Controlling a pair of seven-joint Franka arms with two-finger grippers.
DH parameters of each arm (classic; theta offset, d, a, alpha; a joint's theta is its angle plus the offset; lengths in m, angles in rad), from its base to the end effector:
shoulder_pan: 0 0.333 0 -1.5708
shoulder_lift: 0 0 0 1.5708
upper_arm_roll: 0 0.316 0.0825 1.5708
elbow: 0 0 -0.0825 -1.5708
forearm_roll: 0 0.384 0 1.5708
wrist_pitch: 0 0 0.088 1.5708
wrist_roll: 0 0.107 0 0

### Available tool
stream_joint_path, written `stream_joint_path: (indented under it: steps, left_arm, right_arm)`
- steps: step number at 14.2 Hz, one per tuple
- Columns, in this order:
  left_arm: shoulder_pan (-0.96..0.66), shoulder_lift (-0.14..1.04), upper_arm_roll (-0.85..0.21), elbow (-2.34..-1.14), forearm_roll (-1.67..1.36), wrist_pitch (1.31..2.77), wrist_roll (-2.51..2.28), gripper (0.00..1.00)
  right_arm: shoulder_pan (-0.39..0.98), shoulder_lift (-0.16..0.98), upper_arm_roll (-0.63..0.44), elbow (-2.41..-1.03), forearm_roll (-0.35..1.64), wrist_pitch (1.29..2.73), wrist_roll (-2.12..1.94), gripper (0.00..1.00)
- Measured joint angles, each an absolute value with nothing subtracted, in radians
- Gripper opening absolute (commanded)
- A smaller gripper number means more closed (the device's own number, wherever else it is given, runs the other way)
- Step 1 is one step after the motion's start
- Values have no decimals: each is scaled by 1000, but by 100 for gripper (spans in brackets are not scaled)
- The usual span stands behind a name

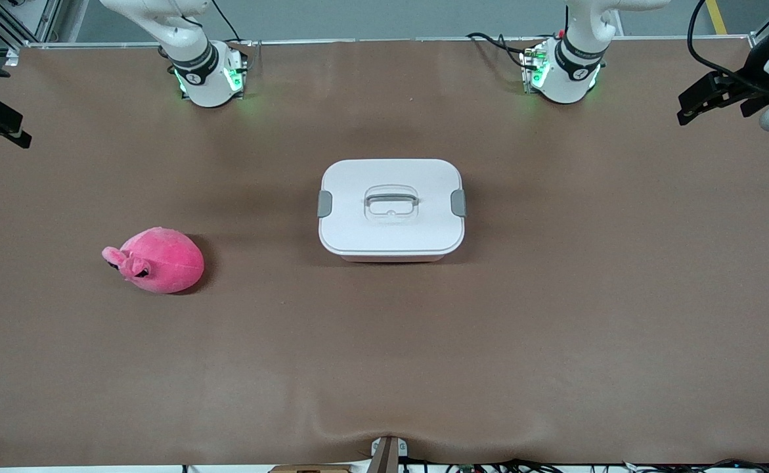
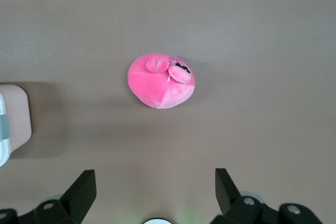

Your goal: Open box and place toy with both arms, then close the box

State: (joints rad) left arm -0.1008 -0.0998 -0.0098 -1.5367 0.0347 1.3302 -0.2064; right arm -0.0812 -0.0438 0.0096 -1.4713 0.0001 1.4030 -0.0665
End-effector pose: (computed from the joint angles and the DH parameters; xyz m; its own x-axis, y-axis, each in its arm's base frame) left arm 0.4937 -0.0508 0.6730 0.9898 0.1044 -0.0968 0.0993 -0.9935 -0.0564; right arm 0.5209 -0.0372 0.6797 0.9997 -0.0051 -0.0245 -0.0051 -1.0000 -0.0013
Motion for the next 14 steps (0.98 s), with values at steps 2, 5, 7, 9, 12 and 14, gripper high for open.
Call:
stream_joint_path:
  steps: [2, 5, 7, 9, 12, 14]
  left_arm:
    - [-107, -99, -15, -1537, 30, 1328, -269, 100]
    - [-114, -86, -52, -1537, -29, 1326, -433, 100]
    - [-117, -64, -101, -1537, -56, 1332, -563, 100]
    - [-119, -41, -165, -1537, -61, 1348, -696, 100]
    - [-122, -5, -264, -1538, -61, 1394, -900, 100]
    - [-124, 22, -327, -1544, -61, 1440, -1036, 100]
  right_arm:
    - [-81, -44, 10, -1474, 9, 1407, -66, 100]
    - [-81, -44, 10, -1476, 12, 1407, -66, 100]
    - [-81, -44, 10, -1478, 12, 1406, -66, 100]
    - [-81, -44, 10, -1478, 13, 1406, -66, 100]
    - [-81, -40, 11, -1483, 13, 1405, -66, 100]
    - [-81, -38, 11, -1488, 13, 1405, -66, 100]
